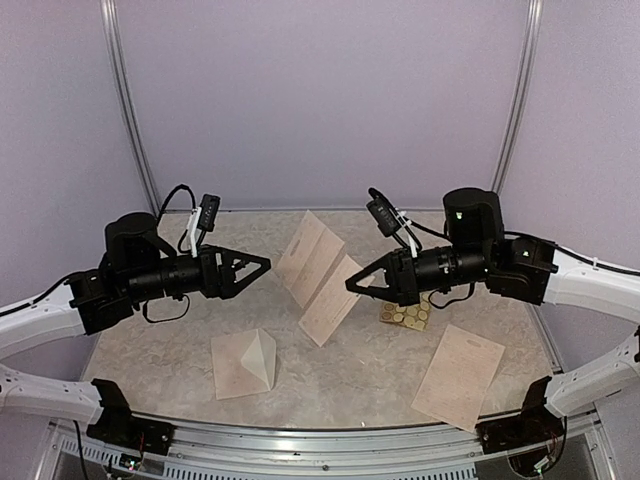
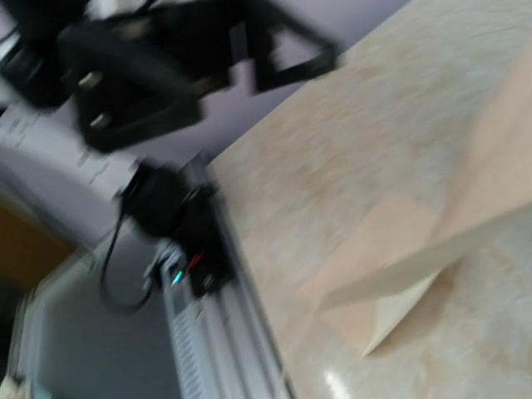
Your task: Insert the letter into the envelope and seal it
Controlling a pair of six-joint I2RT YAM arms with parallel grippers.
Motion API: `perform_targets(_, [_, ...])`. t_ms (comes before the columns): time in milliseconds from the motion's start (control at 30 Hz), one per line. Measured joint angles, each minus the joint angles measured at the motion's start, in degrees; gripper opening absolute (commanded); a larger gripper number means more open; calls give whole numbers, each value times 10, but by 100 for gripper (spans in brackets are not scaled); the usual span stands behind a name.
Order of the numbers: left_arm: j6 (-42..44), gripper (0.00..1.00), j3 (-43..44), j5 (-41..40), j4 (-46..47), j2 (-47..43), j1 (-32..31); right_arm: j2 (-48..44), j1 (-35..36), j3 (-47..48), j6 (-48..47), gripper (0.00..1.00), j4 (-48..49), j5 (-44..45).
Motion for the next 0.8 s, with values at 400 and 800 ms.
perform_targets(400, [30, 99, 18, 72, -22, 30, 0, 0, 0, 54, -89, 0, -96, -130])
perform_targets(800, [46, 95, 41, 151, -9, 83, 0, -12, 0, 63, -122, 0, -136, -174])
